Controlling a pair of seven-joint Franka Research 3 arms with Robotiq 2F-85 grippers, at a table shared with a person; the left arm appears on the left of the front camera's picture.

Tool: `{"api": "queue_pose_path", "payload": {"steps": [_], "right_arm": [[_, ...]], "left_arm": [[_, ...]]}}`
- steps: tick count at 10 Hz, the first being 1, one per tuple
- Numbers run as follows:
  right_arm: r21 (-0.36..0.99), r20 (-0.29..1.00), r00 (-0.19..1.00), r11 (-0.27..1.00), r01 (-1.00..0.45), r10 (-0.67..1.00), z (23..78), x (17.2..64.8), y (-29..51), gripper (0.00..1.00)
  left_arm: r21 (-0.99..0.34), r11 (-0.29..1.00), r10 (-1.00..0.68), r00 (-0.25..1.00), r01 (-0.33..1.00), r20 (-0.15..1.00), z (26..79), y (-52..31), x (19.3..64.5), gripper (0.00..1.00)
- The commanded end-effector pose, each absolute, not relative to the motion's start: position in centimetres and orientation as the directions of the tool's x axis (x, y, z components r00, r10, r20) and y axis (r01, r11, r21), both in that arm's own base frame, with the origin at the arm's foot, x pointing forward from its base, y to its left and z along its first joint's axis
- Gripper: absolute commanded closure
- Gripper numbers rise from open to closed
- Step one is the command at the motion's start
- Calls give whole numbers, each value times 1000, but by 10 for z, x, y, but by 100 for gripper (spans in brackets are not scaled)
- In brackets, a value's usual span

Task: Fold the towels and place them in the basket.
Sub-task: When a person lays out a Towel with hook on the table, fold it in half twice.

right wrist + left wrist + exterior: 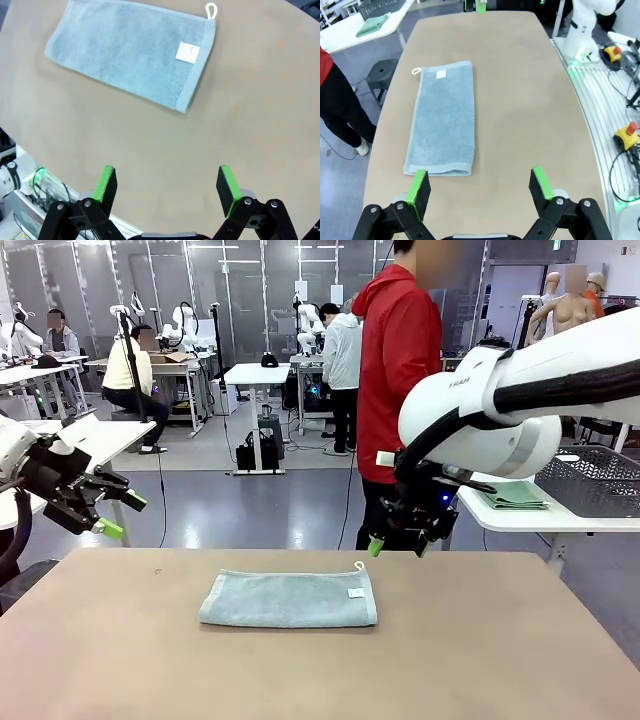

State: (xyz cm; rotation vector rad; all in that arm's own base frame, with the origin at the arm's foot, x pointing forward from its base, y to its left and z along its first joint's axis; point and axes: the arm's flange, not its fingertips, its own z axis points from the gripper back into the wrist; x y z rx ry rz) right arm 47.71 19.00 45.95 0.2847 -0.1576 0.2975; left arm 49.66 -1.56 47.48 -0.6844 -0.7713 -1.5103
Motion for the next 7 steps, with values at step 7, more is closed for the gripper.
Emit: {"api": "queue_pose_path", "payload": {"steps": [7], "right_arm": [[131, 241, 971, 991, -37, 5, 363, 542, 239, 0]], "left_arm": [[78, -20, -604, -75, 997, 793, 477, -16, 497, 0]]}}
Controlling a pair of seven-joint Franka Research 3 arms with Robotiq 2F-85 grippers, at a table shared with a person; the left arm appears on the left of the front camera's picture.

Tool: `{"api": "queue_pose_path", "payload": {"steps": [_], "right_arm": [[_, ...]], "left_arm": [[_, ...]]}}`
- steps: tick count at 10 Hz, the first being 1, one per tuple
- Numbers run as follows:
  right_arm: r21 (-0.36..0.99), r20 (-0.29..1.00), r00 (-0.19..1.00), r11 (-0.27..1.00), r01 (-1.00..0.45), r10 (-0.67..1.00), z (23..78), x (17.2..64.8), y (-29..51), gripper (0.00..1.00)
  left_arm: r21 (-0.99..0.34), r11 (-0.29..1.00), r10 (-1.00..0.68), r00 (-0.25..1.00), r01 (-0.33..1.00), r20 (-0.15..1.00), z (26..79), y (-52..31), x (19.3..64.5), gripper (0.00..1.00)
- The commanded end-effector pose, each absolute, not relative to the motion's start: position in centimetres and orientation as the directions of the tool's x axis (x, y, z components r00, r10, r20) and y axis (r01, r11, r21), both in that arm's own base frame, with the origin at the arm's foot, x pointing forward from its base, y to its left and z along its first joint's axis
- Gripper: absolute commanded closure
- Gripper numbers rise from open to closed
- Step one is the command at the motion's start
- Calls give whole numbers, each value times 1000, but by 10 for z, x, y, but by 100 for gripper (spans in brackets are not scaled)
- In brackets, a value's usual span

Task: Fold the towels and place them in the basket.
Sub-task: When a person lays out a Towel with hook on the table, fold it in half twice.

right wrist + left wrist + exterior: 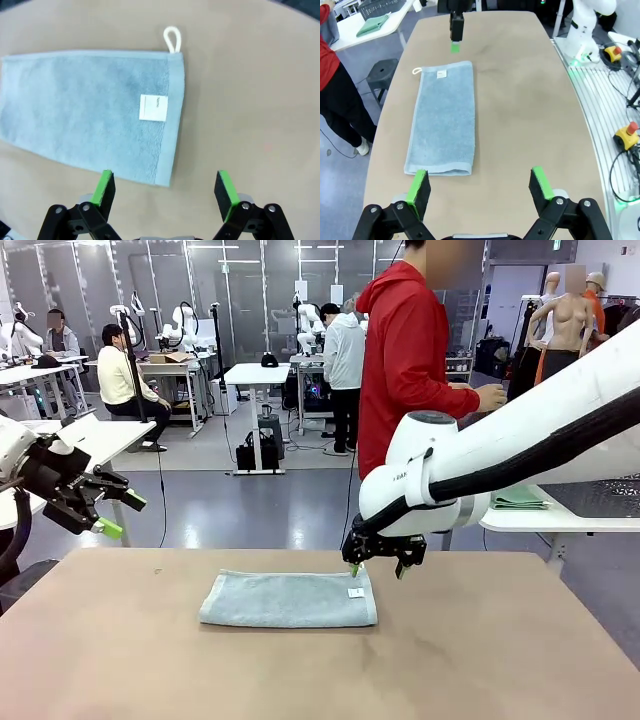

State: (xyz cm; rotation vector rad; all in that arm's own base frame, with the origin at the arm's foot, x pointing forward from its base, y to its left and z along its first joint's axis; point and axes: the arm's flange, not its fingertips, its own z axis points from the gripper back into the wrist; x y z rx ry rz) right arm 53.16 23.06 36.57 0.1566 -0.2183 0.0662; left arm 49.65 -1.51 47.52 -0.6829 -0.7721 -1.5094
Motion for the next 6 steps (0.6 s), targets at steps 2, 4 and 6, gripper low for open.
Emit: {"api": "queue_pose_path", "payload": {"steps": [2, 4, 6], "right_arm": [[119, 239, 971, 993, 2, -30, 347, 546, 241, 0], [108, 228, 972, 994, 28, -52, 335, 551, 250, 0], [74, 210, 976, 996, 50, -64, 325, 560, 259, 0]], "left_arm": [[78, -20, -604, -75, 997, 793, 477, -16, 497, 0], [78, -20, -604, -75, 997, 793, 477, -16, 497, 0], [78, -20, -604, -75, 997, 793, 477, -16, 497, 0]]}}
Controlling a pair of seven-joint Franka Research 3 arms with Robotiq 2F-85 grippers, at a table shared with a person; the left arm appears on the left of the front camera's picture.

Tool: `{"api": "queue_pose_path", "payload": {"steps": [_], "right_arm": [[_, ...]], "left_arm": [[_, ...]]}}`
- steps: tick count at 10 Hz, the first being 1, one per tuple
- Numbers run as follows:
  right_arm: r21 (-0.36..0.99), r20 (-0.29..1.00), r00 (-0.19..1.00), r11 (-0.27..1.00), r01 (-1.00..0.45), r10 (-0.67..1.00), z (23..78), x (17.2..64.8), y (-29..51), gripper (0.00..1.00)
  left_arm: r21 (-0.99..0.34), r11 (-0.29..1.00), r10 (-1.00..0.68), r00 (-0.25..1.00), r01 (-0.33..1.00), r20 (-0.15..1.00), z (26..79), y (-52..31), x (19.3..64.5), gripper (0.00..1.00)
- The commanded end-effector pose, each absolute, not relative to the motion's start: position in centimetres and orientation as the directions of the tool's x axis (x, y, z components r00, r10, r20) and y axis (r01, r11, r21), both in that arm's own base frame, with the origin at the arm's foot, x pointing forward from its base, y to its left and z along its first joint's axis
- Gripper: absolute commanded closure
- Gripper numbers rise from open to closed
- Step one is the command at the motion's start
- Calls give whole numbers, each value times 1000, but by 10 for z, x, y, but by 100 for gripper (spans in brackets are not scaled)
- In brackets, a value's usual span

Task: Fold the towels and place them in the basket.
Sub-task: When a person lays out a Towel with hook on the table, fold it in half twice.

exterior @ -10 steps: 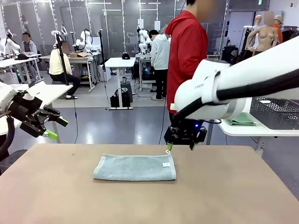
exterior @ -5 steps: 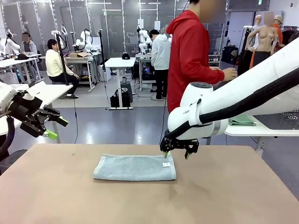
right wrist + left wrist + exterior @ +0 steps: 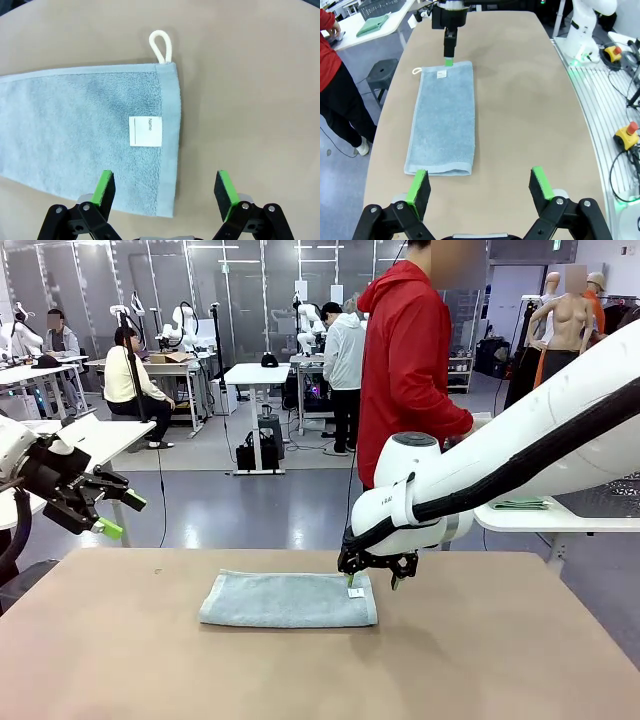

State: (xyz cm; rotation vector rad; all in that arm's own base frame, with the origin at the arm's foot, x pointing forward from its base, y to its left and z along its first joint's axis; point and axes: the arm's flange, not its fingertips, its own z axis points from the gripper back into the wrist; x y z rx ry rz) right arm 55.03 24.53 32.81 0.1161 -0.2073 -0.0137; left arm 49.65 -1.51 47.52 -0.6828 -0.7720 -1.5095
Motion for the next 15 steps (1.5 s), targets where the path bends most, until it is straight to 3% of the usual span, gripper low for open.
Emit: {"api": "queue_pose_path", "payload": {"steps": [1, 8, 9, 12, 13, 14, 15], "right_arm": [[59, 204, 977, 997, 49, -60, 321, 564, 264, 0], [48, 173, 983, 997, 60, -67, 297, 585, 264, 0], [48, 168, 984, 997, 60, -68, 296, 585, 266, 20], [30, 169, 984, 998, 61, -66, 295, 588, 268, 20], [26, 162, 984, 997, 71, -75, 294, 589, 268, 25], [23, 161, 984, 997, 72, -75, 293, 590, 268, 39], [21, 153, 985, 997, 75, -77, 292, 590, 269, 39]], "left_arm": [[78, -20, -604, -75, 997, 793, 477, -16, 497, 0], [78, -20, -604, -75, 997, 793, 477, -16, 497, 0], [78, -20, -604, -75, 997, 793, 477, -16, 497, 0], [78, -20, -604, -75, 997, 793, 477, -16, 497, 0], [78, -20, -604, -75, 997, 793, 477, -16, 497, 0], [78, -20, -604, -75, 997, 793, 477, -16, 497, 0], [78, -20, -604, -75, 997, 793, 477, -16, 497, 0]]}}
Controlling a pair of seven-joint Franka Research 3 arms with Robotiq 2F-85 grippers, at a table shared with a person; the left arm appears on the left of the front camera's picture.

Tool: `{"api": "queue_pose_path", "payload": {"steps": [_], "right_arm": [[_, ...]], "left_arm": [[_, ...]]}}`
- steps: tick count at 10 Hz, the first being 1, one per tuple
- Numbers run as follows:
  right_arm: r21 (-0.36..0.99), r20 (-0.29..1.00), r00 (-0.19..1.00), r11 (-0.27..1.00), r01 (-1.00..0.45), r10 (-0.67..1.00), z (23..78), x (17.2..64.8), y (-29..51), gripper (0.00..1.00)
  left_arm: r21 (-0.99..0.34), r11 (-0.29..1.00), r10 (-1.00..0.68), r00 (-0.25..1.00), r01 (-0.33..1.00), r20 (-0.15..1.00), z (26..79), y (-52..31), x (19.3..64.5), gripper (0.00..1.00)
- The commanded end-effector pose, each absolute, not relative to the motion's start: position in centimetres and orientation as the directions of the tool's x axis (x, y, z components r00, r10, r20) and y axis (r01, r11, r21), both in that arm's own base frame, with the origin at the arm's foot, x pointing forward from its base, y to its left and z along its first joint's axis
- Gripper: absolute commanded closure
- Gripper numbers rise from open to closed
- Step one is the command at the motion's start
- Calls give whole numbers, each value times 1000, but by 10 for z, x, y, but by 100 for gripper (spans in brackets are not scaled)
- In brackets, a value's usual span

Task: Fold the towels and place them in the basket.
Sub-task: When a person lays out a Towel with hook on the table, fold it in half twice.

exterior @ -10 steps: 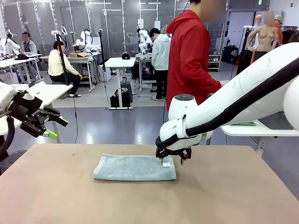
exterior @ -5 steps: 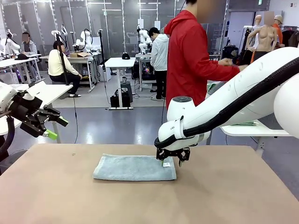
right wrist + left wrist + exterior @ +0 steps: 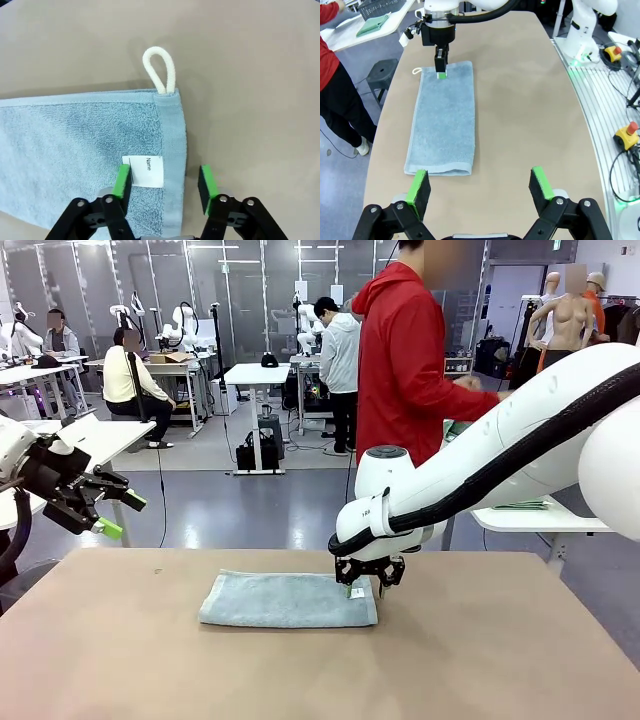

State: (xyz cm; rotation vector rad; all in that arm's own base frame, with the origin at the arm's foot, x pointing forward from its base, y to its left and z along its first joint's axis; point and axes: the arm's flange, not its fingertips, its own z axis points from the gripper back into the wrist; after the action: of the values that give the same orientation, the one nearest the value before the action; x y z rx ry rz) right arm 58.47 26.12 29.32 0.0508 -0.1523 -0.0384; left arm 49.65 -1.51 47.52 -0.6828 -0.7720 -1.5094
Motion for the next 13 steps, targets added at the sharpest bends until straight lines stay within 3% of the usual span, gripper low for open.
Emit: {"api": "queue_pose_path", "payload": {"steps": [1, 2, 5, 6, 7, 8, 13], "right_arm": [[12, 160, 985, 997, 70, -71, 291, 591, 270, 39], [4, 164, 985, 998, 60, -60, 291, 591, 271, 39], [2, 152, 986, 997, 71, -71, 290, 592, 271, 73], [-1, 151, 986, 997, 71, -70, 291, 591, 272, 78], [-5, 150, 986, 997, 72, -70, 290, 591, 271, 92], [-10, 149, 986, 997, 72, -70, 290, 591, 271, 97], [-3, 168, 983, 997, 75, -73, 312, 585, 230, 100]], "left_arm": [[78, -20, -604, -75, 997, 793, 477, -16, 497, 0], [78, -20, -604, -75, 997, 793, 477, -16, 497, 0], [78, -20, -604, -75, 997, 793, 477, -16, 497, 0], [78, -20, -604, -75, 997, 793, 477, -16, 497, 0], [78, -20, -604, -75, 997, 793, 477, -16, 497, 0], [78, -20, -604, -75, 997, 793, 477, -16, 497, 0], [78, -20, -604, -75, 997, 793, 477, -16, 497, 0]]}}
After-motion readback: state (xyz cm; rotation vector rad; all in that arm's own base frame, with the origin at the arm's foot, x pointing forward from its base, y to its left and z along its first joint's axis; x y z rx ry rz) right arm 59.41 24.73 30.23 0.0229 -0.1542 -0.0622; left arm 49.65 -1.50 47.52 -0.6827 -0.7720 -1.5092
